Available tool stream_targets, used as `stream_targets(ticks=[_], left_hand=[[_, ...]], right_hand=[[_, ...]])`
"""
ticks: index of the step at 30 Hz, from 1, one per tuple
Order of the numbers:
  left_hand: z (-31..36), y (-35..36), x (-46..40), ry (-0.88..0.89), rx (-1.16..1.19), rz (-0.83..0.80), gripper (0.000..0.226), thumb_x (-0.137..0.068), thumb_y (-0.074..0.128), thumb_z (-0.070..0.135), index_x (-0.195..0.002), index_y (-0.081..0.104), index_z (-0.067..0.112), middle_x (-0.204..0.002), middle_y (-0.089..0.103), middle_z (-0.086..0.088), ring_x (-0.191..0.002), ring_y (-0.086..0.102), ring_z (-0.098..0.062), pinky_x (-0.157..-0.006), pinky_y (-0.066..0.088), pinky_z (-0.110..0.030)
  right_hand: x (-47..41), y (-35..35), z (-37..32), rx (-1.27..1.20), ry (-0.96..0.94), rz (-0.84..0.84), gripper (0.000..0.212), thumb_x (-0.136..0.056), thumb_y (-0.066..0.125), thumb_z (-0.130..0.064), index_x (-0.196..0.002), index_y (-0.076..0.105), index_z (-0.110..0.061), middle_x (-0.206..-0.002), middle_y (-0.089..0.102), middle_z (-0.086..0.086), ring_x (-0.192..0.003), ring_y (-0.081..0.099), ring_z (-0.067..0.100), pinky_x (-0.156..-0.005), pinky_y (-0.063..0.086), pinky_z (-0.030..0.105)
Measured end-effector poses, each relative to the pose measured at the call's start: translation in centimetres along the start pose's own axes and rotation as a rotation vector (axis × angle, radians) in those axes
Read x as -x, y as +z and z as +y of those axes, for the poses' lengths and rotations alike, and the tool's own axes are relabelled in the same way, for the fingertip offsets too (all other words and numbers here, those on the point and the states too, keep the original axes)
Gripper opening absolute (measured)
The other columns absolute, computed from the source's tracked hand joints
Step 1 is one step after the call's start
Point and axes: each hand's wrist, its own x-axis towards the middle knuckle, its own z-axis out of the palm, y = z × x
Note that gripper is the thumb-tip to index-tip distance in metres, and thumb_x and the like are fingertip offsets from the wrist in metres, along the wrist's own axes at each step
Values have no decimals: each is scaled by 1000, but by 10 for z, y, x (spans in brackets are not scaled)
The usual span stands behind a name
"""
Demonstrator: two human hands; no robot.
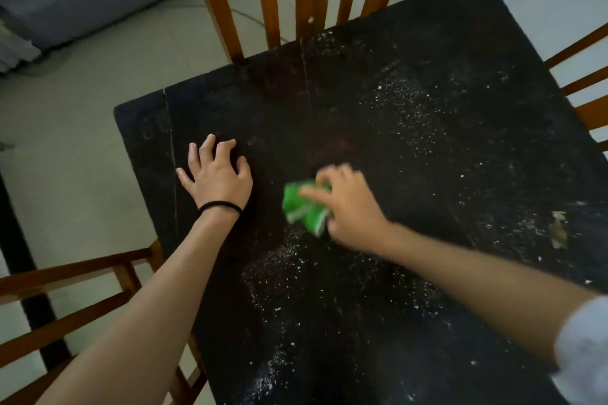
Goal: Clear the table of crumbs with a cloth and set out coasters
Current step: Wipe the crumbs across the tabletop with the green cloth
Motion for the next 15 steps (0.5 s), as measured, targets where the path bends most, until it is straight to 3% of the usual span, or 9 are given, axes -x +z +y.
stream_targets(ticks=[2, 3, 6, 9, 13, 15], left_hand=[[15, 1, -2, 45, -6, 5, 40, -95, 43, 33, -135, 45, 26, -154, 24, 1, -146, 3, -22, -116, 1, -54], [26, 5, -2, 100, -27, 1, 42, -95, 43, 34, -136, 43, 26, -154, 24, 1, -146, 2, -22, -116, 2, -54], [64, 19, -4, 261, -68, -55, 50, -94, 42, 39, -142, 33, 30, -157, 16, 1, -146, 0, -22, -115, 2, -51], [96, 39, -7, 266, -94, -147, 57, -94, 37, 46, -147, 17, 34, -159, 2, 3, -146, -10, -22, -113, -7, -54], [102, 58, -13, 240, -268, -203, 64, -95, 27, 53, -147, -7, 36, -156, -22, 3, -141, -25, -25, -108, -18, -57], [102, 61, -16, 230, -259, -221, 62, -96, 24, 50, -147, -9, 36, -155, -24, 4, -141, -27, -25, -108, -19, -56]], right_hand=[[38, -9, -1, -155, -28, -143, 44, -71, 47, -20, -111, 65, -20, -101, 59, 10, -92, 51, 25, -74, 41, 35], [39, -17, 11, -215, 25, -114, 44, -75, 44, -22, -113, 66, -19, -102, 59, 10, -93, 51, 25, -77, 42, 35], [0, -44, 71, -123, 233, 202, 40, -81, 56, -14, -119, 62, -20, -101, 55, 15, -94, 52, 33, -82, 43, 39], [-45, -74, 130, 97, 435, 397, 47, -82, 49, -10, -128, 55, -18, -112, 51, 19, -102, 48, 37, -86, 42, 43], [-82, -89, 178, 204, 827, 449, 48, -86, 43, -16, -134, 43, -20, -126, 41, 15, -118, 38, 34, -96, 34, 45], [-102, -86, 177, 162, 883, 436, 47, -86, 42, -18, -134, 42, -22, -129, 39, 13, -119, 37, 33, -97, 33, 45]])
